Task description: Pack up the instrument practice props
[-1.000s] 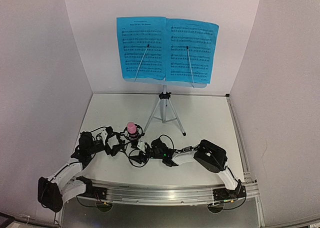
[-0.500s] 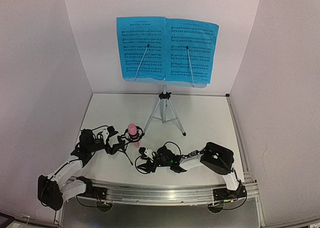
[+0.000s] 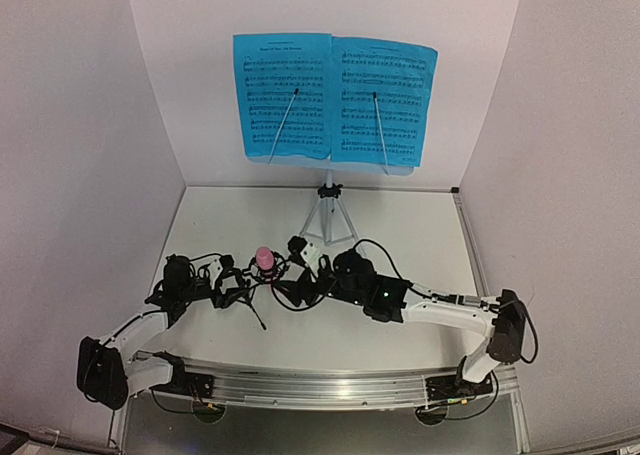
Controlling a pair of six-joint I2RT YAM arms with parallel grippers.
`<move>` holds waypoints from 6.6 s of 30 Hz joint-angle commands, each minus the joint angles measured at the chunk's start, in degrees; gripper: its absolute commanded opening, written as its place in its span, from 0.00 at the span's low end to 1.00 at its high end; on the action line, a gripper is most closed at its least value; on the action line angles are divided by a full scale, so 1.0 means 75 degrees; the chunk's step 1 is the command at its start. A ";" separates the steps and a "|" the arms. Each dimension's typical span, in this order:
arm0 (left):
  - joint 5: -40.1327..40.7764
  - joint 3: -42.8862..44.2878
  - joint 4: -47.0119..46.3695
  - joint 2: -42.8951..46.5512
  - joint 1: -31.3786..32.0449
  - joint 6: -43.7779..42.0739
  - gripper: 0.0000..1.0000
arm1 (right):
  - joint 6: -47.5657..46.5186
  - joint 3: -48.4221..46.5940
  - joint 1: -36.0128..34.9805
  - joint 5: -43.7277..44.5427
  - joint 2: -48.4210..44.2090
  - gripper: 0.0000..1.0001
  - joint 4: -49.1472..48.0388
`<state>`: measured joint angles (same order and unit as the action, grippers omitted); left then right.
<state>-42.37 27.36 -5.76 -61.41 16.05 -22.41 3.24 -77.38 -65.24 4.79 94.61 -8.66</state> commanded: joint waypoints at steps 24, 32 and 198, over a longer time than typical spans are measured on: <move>-0.0585 0.0344 -0.0475 -0.0376 -0.0035 -0.0098 0.44 | -0.0557 -0.3267 0.0628 0.0095 0.3359 0.63 0.0323; -0.0587 0.0361 -0.0546 -0.0495 -0.0043 -0.0210 0.35 | -0.0891 -0.3271 0.0636 -0.0082 0.3132 0.22 0.0317; 0.6067 0.4469 0.5376 -0.5790 -0.2967 0.2057 0.00 | 0.2913 -0.1327 0.0321 0.0738 0.1145 0.96 -0.0320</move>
<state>1.15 60.37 37.82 -102.83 -5.96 -9.79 26.25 -87.20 -62.41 9.16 106.33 -10.33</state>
